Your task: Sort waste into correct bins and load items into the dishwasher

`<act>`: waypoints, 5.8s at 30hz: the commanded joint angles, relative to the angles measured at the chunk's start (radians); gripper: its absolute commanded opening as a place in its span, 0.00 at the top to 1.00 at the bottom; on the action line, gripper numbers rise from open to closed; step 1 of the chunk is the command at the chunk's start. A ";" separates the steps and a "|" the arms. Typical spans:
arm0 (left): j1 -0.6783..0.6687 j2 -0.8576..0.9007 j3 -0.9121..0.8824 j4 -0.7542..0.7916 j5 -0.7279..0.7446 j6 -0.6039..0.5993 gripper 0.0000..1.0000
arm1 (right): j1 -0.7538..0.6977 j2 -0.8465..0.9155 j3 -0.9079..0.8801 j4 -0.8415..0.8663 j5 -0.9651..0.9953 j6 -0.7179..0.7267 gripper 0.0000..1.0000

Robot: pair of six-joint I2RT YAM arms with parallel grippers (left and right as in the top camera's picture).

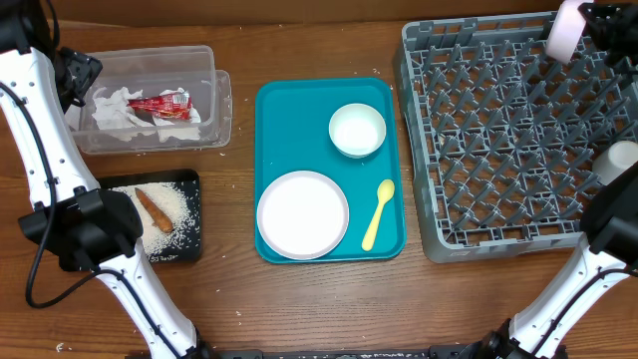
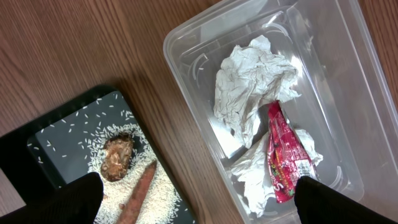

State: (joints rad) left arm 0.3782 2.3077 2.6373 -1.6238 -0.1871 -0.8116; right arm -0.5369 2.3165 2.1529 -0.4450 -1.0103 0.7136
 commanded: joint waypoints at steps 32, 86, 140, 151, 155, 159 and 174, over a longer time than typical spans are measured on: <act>-0.006 -0.004 0.000 0.002 0.000 0.004 0.00 | -0.063 0.100 0.009 0.037 -0.013 0.037 0.91; -0.006 -0.004 0.000 0.002 0.000 0.004 0.00 | 0.906 -0.241 0.007 -0.668 0.959 -0.438 0.13; -0.006 -0.004 0.000 0.002 0.000 0.004 0.00 | 0.230 -0.016 0.582 -1.185 0.190 -0.629 0.96; -0.007 -0.004 0.000 0.002 0.000 0.004 0.00 | -0.021 -0.011 0.240 -1.041 -0.217 -0.991 0.96; -0.007 -0.004 0.000 0.002 0.000 0.004 0.00 | -0.013 -0.011 0.098 -0.853 -0.295 -0.962 0.96; -0.007 -0.004 0.000 0.002 0.000 0.004 0.00 | -0.009 -0.011 -0.021 -0.644 -0.299 -0.760 0.96; -0.007 -0.004 0.000 0.002 0.000 0.004 0.00 | -0.056 -0.013 -0.081 -0.645 -0.019 -0.578 0.96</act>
State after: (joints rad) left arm 0.3782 2.3077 2.6373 -1.6234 -0.1875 -0.8116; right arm -0.5686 2.2971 2.0739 -1.0748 -1.1381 0.1070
